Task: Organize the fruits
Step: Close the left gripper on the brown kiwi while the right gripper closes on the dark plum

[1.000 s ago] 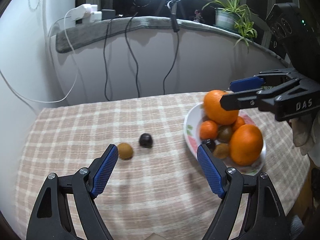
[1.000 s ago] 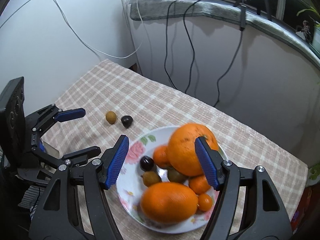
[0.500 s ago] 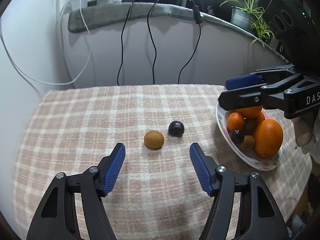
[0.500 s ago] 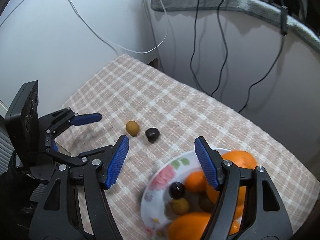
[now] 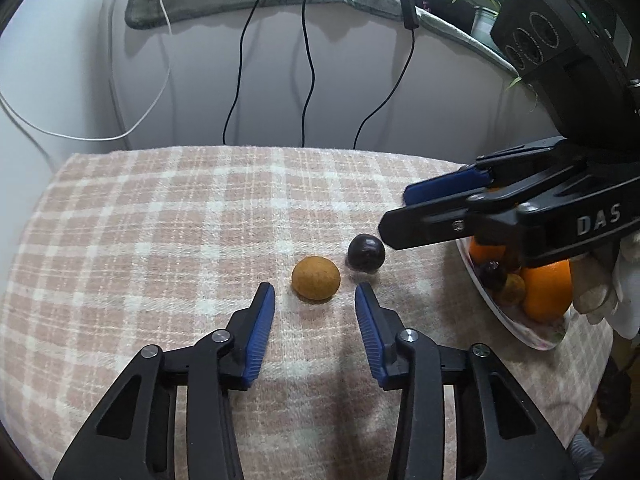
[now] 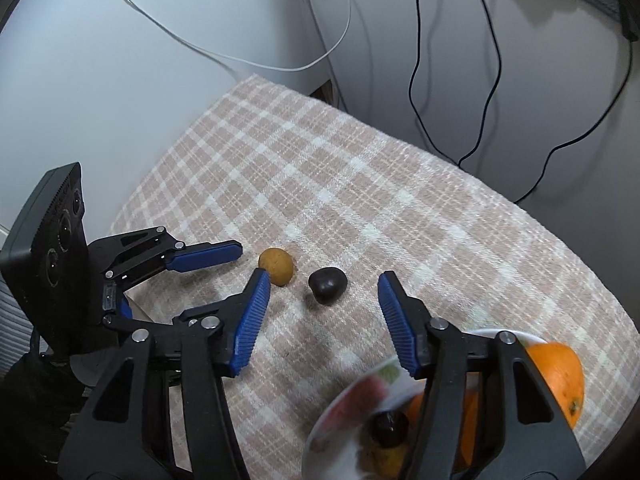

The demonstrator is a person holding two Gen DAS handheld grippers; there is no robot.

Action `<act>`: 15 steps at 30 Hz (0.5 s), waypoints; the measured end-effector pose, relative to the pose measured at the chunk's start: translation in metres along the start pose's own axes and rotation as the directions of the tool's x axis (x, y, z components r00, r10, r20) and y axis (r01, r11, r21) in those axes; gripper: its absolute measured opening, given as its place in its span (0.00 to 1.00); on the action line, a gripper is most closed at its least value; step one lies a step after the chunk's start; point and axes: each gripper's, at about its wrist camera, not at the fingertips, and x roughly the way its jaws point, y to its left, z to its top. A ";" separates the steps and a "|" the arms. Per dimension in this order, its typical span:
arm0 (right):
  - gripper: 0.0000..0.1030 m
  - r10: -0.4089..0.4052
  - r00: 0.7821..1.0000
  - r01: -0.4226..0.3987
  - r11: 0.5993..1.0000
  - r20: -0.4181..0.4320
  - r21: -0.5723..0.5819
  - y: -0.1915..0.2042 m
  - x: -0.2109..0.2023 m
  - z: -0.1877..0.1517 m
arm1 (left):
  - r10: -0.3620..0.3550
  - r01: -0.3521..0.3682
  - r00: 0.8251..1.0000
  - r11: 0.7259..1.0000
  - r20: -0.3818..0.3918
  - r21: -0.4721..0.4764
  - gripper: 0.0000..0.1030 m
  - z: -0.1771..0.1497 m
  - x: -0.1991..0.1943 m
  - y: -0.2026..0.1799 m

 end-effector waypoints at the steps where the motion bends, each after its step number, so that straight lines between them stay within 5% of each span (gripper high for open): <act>1: 0.46 0.005 1.000 -0.005 1.000 -0.007 0.001 0.000 0.002 0.001 | -0.001 0.001 1.000 1.000 -0.002 -0.001 0.38 0.000 0.001 0.000; 15: 0.44 -0.003 0.996 0.003 1.000 -0.086 -0.002 0.001 0.024 0.008 | -0.008 0.008 1.000 1.000 -0.021 0.003 0.35 0.005 0.011 -0.001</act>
